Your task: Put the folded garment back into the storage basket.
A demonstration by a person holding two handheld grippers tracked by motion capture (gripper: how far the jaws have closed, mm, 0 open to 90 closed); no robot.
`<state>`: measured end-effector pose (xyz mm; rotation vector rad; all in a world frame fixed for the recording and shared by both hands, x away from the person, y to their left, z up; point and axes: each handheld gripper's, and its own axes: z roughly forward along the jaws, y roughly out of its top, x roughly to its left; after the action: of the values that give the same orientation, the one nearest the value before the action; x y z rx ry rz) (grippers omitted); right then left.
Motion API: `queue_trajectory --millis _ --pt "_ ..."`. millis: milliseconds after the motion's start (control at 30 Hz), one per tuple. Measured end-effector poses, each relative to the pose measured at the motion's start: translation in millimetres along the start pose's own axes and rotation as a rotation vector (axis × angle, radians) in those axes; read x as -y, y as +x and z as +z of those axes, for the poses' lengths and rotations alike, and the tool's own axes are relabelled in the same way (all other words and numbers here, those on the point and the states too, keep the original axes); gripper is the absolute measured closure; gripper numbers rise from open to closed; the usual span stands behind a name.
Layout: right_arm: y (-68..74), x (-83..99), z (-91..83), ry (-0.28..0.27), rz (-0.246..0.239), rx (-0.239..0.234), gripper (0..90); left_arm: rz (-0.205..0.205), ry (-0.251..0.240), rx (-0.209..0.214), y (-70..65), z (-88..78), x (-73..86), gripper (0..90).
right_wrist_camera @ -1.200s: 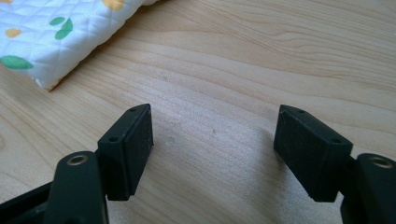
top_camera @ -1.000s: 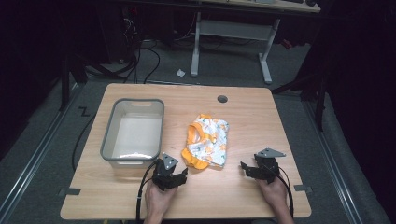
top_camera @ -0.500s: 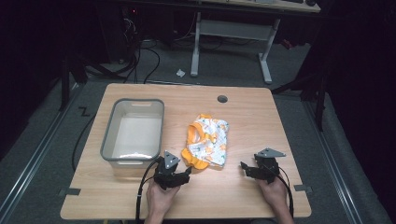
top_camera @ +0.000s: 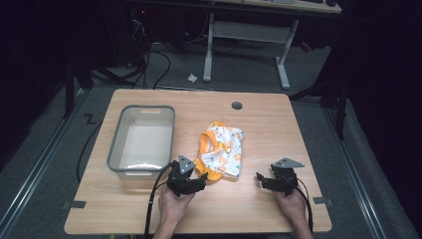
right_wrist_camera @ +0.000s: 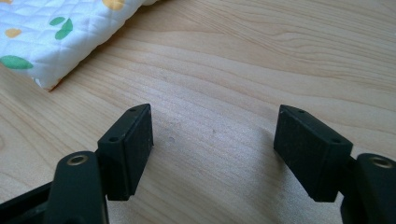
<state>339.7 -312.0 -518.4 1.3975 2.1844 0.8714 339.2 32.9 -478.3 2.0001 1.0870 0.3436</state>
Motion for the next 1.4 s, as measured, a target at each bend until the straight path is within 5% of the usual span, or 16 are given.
queue_trajectory --millis 700,1000,1400 --pt "-0.1 0.0 -0.1 0.000 -0.001 -0.001 28.6 0.038 -0.002 0.001 -3.1 12.5 -36.6 31.3" --pt "0.0 0.0 -0.1 0.000 -0.002 -0.002 28.5 0.060 0.031 -0.032 -1.5 20.3 -51.1 29.8" --pt "-0.1 -0.4 0.3 0.001 0.001 0.000 28.7 0.022 0.067 -0.036 8.6 46.7 -64.1 27.1"
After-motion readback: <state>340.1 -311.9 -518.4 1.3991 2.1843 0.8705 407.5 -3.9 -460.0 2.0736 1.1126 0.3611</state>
